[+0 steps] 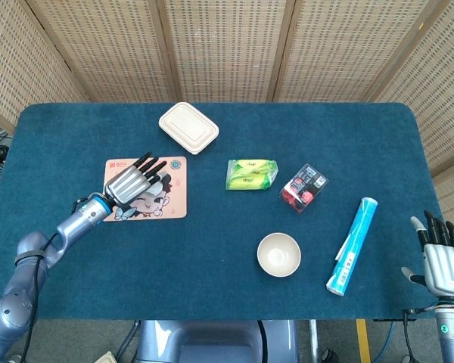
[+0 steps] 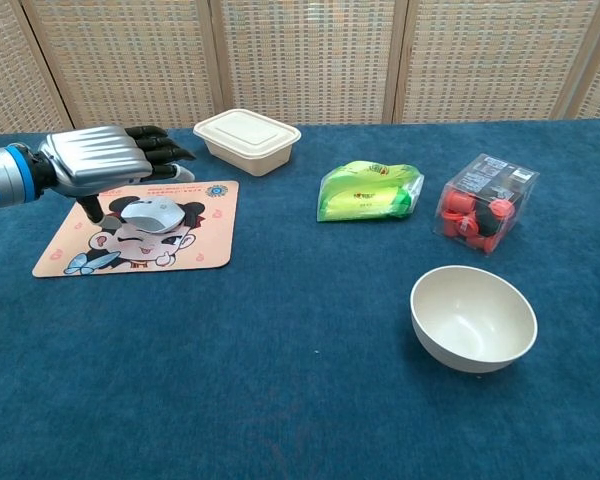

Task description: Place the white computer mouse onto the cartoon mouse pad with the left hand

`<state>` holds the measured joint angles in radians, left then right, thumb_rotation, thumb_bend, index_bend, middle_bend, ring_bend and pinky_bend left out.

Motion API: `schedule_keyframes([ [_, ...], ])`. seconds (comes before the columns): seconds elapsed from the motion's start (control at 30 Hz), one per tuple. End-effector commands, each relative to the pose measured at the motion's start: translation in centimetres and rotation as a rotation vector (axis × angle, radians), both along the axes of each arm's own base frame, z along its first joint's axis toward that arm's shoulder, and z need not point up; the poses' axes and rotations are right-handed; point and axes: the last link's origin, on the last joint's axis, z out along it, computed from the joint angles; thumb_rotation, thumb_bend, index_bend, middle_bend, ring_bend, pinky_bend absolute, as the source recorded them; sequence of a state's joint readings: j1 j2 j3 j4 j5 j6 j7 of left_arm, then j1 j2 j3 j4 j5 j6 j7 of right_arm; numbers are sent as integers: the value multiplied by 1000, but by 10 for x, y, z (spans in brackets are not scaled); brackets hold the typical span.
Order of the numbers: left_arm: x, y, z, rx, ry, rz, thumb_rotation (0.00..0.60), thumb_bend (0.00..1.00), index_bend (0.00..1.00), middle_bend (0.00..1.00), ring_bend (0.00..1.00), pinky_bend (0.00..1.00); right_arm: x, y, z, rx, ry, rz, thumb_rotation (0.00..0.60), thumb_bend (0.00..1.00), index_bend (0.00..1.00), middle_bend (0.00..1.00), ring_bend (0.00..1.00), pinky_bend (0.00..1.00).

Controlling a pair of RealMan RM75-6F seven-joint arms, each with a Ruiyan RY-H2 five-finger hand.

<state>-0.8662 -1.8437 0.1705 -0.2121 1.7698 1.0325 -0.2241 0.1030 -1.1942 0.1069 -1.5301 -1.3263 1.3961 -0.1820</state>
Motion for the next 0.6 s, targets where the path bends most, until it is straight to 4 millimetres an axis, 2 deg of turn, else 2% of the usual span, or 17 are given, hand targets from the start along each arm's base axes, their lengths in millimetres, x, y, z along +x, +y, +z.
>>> schedule_keyframes([
  [0.03, -1, 0, 4, 8, -30, 8, 600, 207, 27, 0, 0, 0, 0, 0, 0, 1, -1, 0, 600, 53, 103, 0, 0, 0],
  [0.23, 0, -10, 25, -2, -208, 7, 600, 190, 2, 0, 0, 0, 0, 0, 1, -1, -11, 0, 600, 53, 103, 0, 0, 0],
  [0.37, -2, -28, 46, 9, -353, -6, 600, 179, 3, 0, 0, 0, 0, 0, 1, 6, -18, 4, 600, 53, 103, 0, 0, 0],
  [0.43, -6, -45, 55, 17, -423, 6, 600, 177, 3, 0, 0, 0, 2, 0, 0, 10, -21, 10, 600, 53, 103, 0, 0, 0],
  [0.6, -9, -107, 71, 46, -467, 121, 600, 176, 3, 0, 0, 0, 5, 1, -1, 19, -27, 30, 600, 53, 103, 0, 0, 0],
])
